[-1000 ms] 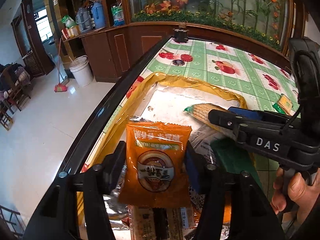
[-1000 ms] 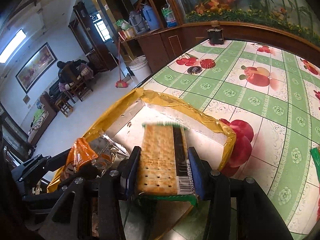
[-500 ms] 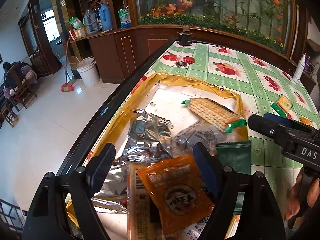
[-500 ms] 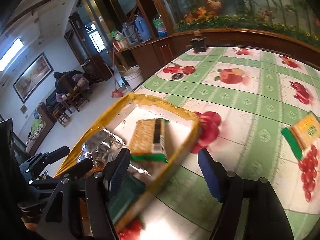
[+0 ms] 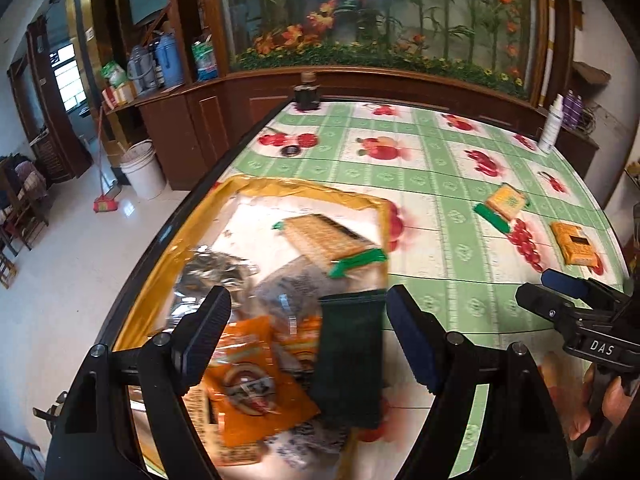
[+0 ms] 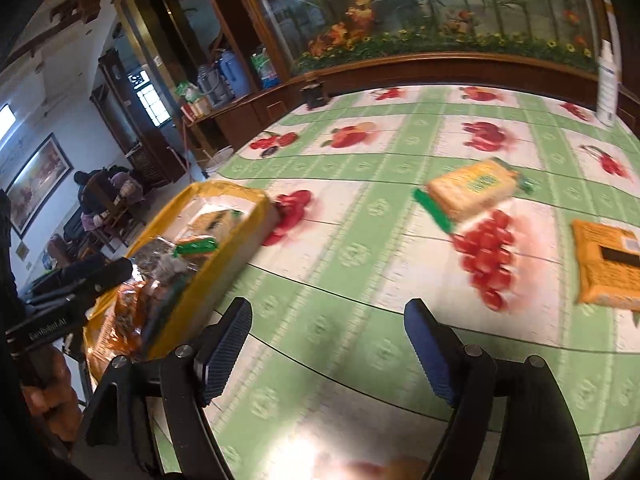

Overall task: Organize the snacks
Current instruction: 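Move both tools back over the remaining packs on the table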

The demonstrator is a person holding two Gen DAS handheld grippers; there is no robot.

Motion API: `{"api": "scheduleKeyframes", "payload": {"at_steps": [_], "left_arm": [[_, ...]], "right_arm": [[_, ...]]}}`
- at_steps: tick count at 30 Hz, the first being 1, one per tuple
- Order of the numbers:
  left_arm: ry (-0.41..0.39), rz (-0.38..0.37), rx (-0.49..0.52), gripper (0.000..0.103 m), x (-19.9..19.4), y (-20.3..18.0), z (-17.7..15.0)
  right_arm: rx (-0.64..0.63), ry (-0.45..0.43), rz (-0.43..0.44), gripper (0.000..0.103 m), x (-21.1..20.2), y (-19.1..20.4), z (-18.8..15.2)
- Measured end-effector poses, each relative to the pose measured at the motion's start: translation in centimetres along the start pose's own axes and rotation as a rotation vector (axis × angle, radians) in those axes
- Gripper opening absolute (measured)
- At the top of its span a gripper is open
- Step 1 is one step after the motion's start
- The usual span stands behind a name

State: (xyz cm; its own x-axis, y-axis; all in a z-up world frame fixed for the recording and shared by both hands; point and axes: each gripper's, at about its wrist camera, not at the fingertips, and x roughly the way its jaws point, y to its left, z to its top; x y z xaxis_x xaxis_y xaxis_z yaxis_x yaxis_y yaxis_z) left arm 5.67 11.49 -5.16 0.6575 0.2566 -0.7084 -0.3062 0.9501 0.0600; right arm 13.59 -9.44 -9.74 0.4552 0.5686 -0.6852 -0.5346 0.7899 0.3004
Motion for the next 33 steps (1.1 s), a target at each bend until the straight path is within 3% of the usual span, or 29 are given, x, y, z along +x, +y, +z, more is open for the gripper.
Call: {"api": "scheduleKeyframes", "payload": {"at_steps": [10,19,33], "left_arm": [[0.022,-0.079,0.106,0.08,0.2,-6.3,-0.3],[0.029,-0.095,0.168,0.08,0.1,-10.0,-0.7],[0.065,-0.137,0.222,0.08,4.1,-14.0,1.6]], "right_arm": [[0.122,-0.025,-0.09,0.081,-4.3,-7.3,-2.3],[0.182,-0.052,-0.129,0.084,-6.6,-10.4,-3.5],[0.275,-0.044,-0.176,0.086,-6.4,-15.1,-2.6]]}}
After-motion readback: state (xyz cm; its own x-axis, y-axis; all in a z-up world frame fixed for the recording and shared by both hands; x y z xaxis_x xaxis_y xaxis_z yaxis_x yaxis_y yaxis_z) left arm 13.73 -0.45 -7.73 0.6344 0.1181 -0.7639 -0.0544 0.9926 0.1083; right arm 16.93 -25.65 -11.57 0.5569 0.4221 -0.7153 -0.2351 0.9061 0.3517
